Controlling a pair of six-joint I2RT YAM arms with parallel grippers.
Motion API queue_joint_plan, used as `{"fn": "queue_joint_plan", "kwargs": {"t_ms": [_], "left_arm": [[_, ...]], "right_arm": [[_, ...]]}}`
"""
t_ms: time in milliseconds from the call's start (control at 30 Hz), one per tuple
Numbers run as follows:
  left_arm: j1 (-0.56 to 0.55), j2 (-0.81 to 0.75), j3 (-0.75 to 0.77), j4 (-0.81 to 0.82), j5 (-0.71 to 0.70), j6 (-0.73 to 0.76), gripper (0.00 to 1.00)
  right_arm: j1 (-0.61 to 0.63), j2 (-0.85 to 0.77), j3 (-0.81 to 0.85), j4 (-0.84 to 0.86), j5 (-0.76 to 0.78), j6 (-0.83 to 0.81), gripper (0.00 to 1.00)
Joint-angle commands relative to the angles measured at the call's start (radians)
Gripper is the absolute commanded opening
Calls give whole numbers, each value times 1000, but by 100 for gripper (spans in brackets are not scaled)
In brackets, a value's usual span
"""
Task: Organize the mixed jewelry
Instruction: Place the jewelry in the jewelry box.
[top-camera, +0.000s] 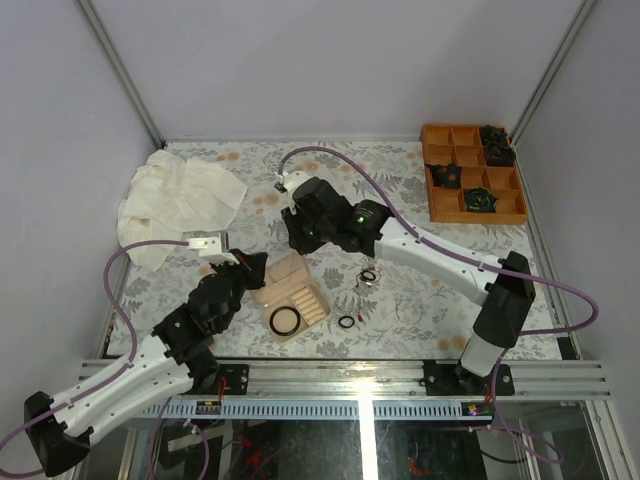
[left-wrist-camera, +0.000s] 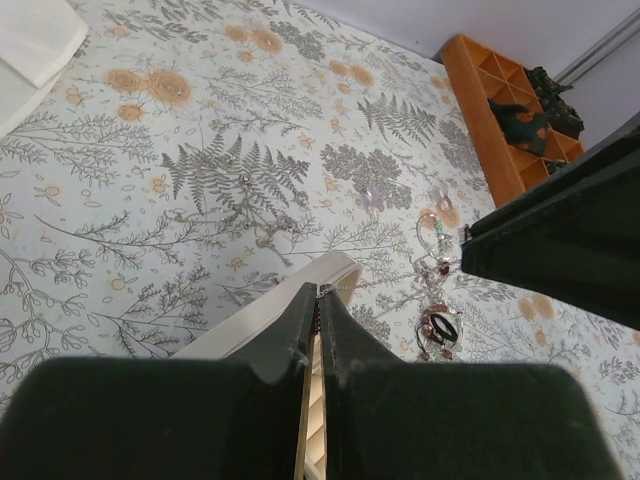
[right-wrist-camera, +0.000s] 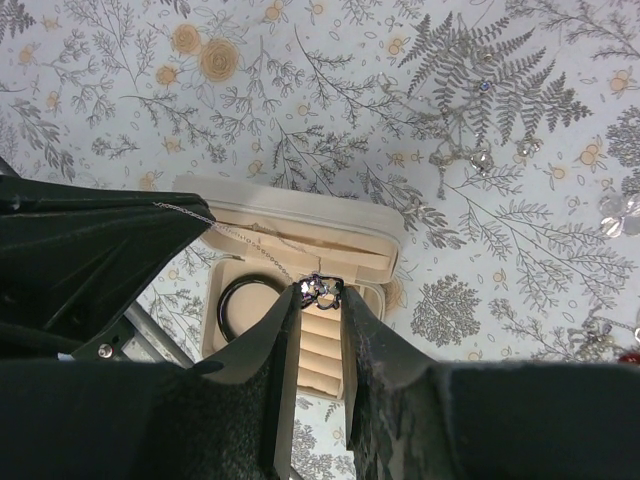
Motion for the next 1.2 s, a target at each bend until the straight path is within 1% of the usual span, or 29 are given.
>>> {"fn": "queue_joint_plan", "kwargs": {"t_ms": [0, 400, 867, 1167], "left_arm": [[3, 7, -2, -43, -35, -47, 0], [3, 20, -4, -163, -20, -131, 0], [3, 88, -22, -184, 2, -192, 0], [3, 149, -7, -203, -6, -219, 0]], "right_arm": [[-8, 31, 3, 52, -30, 7, 17], [-9, 80, -16, 74, -38, 11, 16], [-9, 128, -45, 110, -65, 45, 16], [-9, 166, -15, 109, -61, 51, 16]]}}
